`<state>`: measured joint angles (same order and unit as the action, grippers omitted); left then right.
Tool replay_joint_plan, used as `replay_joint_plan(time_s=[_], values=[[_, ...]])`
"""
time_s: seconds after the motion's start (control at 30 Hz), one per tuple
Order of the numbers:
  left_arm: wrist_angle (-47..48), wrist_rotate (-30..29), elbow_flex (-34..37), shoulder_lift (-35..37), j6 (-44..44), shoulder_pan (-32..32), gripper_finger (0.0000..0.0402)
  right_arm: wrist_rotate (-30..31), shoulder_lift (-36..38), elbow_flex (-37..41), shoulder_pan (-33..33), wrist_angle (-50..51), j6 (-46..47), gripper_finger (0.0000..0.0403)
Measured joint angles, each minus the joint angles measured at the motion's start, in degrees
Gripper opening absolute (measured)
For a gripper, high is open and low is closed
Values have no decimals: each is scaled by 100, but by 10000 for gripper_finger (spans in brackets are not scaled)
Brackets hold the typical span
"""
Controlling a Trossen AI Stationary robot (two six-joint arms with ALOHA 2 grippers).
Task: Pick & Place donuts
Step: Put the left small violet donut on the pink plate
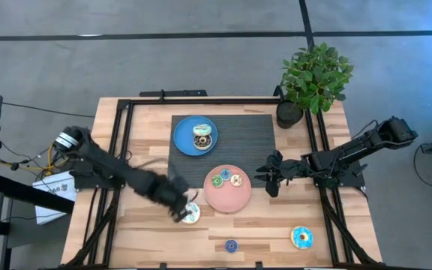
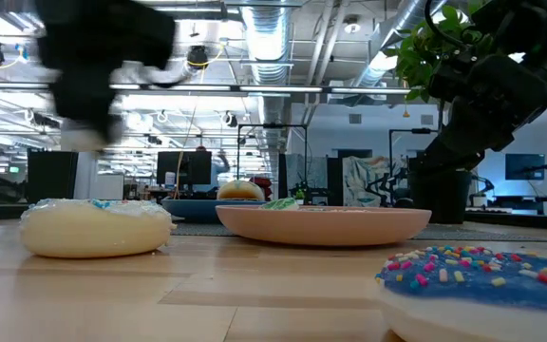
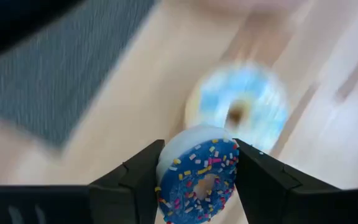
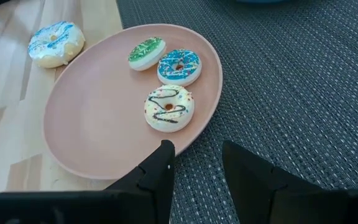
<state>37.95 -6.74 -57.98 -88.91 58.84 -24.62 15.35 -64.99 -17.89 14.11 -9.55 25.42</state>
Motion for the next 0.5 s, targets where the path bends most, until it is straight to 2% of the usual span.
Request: replay_joint_plan(time_s=[0.07, 0.2, 0.33, 0.5], values=[[-549, 46, 0, -15, -700, 384, 171, 0, 0, 0, 0, -1, -2, 124], [-1428, 508, -146, -411, -1861, 992, 171, 0, 0, 0, 0, -2, -8, 124], [-1373, 597, -918, -1115, -2770, 1264, 171, 0, 0, 0, 0, -16, -12, 124], [-848, 508, -2122, -2082, -3613, 1314, 171, 0, 0, 0, 0, -4, -14, 124]])
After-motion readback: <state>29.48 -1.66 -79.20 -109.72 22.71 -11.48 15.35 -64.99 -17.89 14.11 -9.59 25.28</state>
